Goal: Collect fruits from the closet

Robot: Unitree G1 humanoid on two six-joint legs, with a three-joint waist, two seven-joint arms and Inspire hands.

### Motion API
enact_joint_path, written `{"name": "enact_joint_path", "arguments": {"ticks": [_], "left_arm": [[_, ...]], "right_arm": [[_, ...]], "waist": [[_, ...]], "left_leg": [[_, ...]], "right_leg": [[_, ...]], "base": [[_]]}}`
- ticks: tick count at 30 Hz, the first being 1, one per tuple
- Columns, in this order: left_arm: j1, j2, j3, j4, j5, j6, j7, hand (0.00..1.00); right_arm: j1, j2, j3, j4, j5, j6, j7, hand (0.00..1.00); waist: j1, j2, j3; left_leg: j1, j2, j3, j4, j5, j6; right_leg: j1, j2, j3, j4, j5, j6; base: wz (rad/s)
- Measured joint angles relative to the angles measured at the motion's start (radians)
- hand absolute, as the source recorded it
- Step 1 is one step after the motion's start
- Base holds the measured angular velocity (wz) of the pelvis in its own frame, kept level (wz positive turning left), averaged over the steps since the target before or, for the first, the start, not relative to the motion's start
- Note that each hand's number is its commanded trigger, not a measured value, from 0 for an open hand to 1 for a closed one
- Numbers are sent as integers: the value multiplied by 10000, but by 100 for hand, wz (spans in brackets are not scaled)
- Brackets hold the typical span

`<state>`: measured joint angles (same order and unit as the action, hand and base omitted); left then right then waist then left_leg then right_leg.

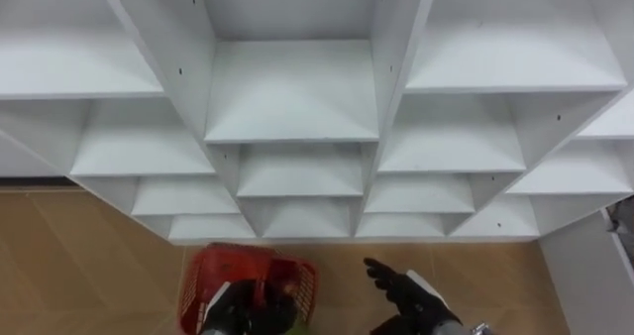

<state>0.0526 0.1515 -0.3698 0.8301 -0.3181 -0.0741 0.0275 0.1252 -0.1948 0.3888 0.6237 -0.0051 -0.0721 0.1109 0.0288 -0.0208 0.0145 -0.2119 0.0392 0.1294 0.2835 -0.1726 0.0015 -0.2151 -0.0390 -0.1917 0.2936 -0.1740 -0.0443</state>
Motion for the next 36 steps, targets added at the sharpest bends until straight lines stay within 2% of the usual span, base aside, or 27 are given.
{"name": "enact_joint_path", "arguments": {"ticks": [5, 8, 12, 15, 18, 23, 29, 31, 33, 36], "left_arm": [[294, 0, 545, 146, 80, 4, 5, 100], [575, 112, 564, 167, 71, 3, 9, 100], [805, 190, 834, 556, 71, -5, 70, 100], [1192, 199, 1248, 562, 49, -4, 120, 100], [1318, 198, 1466, 724, -31, -1, 99, 100], [1468, 191, 1881, 1010, -67, 3, 29, 100], [1633, 172, 2189, 1240, -79, 8, 31, 100], [1679, 148, 2309, 1478, -360, 5, 35, 100], [1746, 147, 2459, 1678, -742, 6, 72, 100], [1888, 119, 3121, 2144, -904, 11, 16, 100]], "right_arm": [[403, -41, -311, 58, 40, -10, -142, 0], [810, -40, -604, 141, 412, -53, -158, 0], [893, -13, -732, 1096, 782, -157, -322, 0], [1234, -4, -1090, 1131, 890, -156, -375, 0], [1438, 17, -1415, 1191, 988, -157, -429, 0], [1379, 73, -1826, 1962, 1321, -160, -517, 0], [1344, 224, -2202, 2630, 1363, -175, -802, 0], [1281, 363, -2388, 2994, 1611, -194, -824, 0], [1226, 412, -2453, 3295, 2025, -202, -759, 0], [1265, 487, -2989, 3956, 2934, -211, -613, 0]], "waist": [[10, -23, -42], [-4, -63, -85], [45, -85, -156], [35, -69, -149], [-23, -63, -139], [-33, -39, -97], [-39, -50, -95], [-43, -75, -72], [-27, -65, -97], [-17, -68, -91]], "left_leg": [[653, -9, 39, -336, -5, -25], [1136, -28, 61, -579, 5, -44], [1680, -46, 96, -834, -21, -81], [2020, -54, 117, -948, -36, -97], [2145, -57, 82, -979, -43, -104], [2542, -55, 92, -1167, -64, -121], [2647, -49, 131, -1206, -67, -128], [2754, -42, 167, -1223, -74, -139], [2779, -15, 226, -1232, -109, -158], [2967, -5, 203, -1235, -146, -172]], "right_leg": [[634, 45, 10, -339, 3, 21], [1066, 73, 10, -600, -2, 48], [1533, 126, 180, -839, -9, 76], [1834, 146, 251, -960, -14, 104], [2014, 160, 246, -1074, -5, 121], [2342, 195, 301, -1112, -28, 138], [2409, 222, 388, -1084, -48, 140], [2507, 229, 395, -1114, -50, 137], [2513, 248, 414, -1113, -58, 129], [2789, 275, 406, -1276, -32, 128]], "base": [[-1], [0], [-8], [-9], [3], [0], [0], [-2], [-6], [0]]}}
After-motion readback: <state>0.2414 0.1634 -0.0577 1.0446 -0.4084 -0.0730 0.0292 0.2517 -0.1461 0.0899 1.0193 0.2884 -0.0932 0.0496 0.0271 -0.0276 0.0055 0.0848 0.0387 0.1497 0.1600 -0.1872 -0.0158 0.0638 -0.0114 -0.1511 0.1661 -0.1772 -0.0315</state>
